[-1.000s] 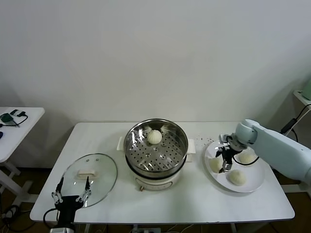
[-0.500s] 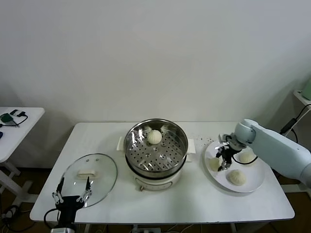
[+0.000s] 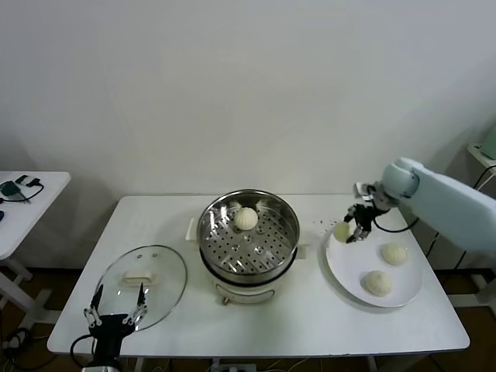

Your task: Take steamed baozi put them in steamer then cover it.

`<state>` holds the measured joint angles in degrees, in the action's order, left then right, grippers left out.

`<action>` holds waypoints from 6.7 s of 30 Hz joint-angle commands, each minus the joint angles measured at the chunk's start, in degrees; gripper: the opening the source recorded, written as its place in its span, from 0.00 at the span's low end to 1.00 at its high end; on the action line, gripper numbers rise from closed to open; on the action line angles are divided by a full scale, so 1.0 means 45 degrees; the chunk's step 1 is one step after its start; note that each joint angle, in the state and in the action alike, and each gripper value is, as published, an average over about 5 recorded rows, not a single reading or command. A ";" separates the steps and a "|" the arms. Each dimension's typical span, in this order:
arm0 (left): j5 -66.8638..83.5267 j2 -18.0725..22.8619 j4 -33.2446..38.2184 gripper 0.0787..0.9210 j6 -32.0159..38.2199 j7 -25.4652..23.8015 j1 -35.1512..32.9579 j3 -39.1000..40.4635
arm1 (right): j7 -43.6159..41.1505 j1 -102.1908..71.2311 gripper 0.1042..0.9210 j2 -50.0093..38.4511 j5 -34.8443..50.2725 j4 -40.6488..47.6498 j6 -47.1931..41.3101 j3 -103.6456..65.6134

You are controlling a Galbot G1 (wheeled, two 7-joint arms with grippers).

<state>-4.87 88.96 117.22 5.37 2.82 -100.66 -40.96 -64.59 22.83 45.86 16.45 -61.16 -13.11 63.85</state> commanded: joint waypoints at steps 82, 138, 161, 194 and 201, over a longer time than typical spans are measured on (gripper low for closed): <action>-0.0135 -0.0334 0.0489 0.88 0.0117 -0.0095 -0.0316 0.0081 | 0.0451 0.1559 0.88 -0.3991 0.0074 -0.5853 -0.0945 0.2243; -0.0265 0.0093 0.0121 0.88 0.0166 0.0111 -0.0406 -0.0205 | 0.0133 -0.3746 0.64 -0.2710 -0.3647 -0.1789 0.1271 -0.1071; -0.0421 0.0102 0.0161 0.88 0.0103 0.0119 -0.0523 -0.0099 | -0.2193 0.5510 0.63 0.2367 -0.4777 -0.3028 1.0495 0.1934; -0.0107 0.0010 0.0374 0.88 -0.0059 -0.0115 -0.0558 0.0111 | -0.1724 0.1343 0.65 0.6593 -0.5635 -0.3696 1.0279 0.2425; -0.0293 0.0078 0.0342 0.88 -0.0059 -0.0140 -0.0438 0.0216 | -0.1708 0.1311 0.66 0.6470 -0.5313 -0.4006 0.9932 0.2559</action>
<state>-5.67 89.12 118.87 5.09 2.30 -102.88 -40.17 -72.44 29.86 73.61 -8.38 -78.19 32.37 74.42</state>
